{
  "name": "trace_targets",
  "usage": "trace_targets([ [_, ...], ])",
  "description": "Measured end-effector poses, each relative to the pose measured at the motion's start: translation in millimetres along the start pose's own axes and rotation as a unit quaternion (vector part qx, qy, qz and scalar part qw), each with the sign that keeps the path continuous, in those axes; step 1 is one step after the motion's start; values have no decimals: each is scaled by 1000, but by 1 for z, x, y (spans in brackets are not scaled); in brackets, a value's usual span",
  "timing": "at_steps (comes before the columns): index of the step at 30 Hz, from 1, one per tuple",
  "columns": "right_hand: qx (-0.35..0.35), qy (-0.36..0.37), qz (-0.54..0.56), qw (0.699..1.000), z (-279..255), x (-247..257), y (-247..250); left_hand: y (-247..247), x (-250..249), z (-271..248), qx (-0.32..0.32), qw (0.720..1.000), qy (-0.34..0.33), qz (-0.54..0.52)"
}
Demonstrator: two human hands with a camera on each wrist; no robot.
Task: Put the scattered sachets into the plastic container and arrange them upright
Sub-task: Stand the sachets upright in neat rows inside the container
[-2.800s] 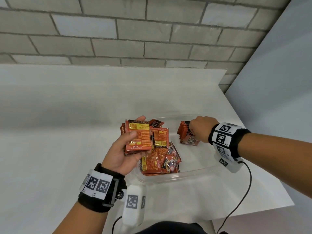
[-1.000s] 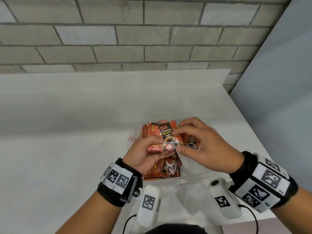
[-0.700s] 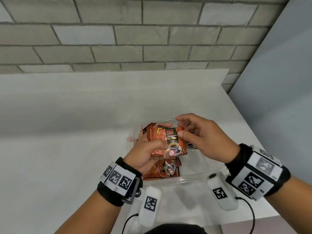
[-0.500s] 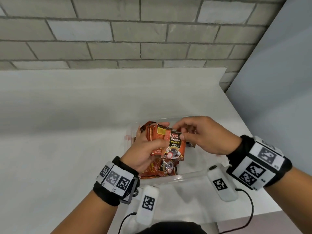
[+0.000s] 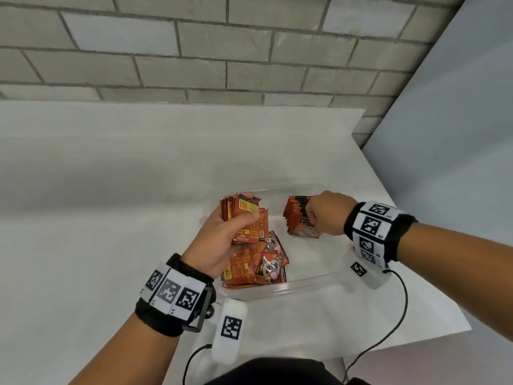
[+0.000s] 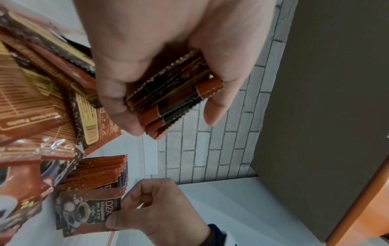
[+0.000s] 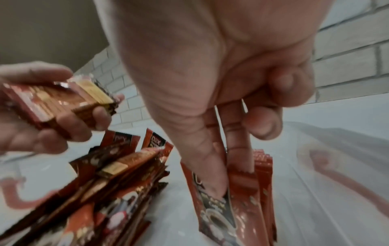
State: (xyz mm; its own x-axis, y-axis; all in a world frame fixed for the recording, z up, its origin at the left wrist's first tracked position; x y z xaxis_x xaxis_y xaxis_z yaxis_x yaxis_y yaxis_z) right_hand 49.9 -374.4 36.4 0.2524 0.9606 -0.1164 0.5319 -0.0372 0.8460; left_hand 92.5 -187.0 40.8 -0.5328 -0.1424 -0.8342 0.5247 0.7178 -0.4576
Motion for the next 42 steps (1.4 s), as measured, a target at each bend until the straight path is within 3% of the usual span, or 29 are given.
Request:
trace_targets([
  [16, -8, -9, -88, 996, 13, 7, 1, 4, 0, -1, 3, 1000, 4, -6],
  [34, -46, -23, -54, 997, 6, -2, 17, 2, 11, 6, 13, 998, 19, -55],
  [38, -101, 12, 75, 992, -10, 0, 35, 1, 14, 6, 25, 996, 37, -71],
  [40, -163, 74, 232, 956, -28, 13, 54, -2, 15, 6, 37, 996, 37, -73],
  [42, -183, 125, 365, 904, -46, 28, 67, -5, 13, 7, 44, 996, 31, -69],
])
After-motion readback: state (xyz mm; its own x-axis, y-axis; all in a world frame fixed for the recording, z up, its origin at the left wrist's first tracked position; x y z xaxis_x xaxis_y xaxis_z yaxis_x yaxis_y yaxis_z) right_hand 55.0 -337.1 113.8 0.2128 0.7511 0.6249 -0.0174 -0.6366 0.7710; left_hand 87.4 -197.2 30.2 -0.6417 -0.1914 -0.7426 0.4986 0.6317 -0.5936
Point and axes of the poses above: each hand's wrist, its own z-axis towards the middle knuckle, its own y-axis out of the back of the hand, x = y × z, the point moved 9 cm from there along z, towards the middle knuckle, and after that the axes turned 2 degrees about -z, right-handed, at the moved point
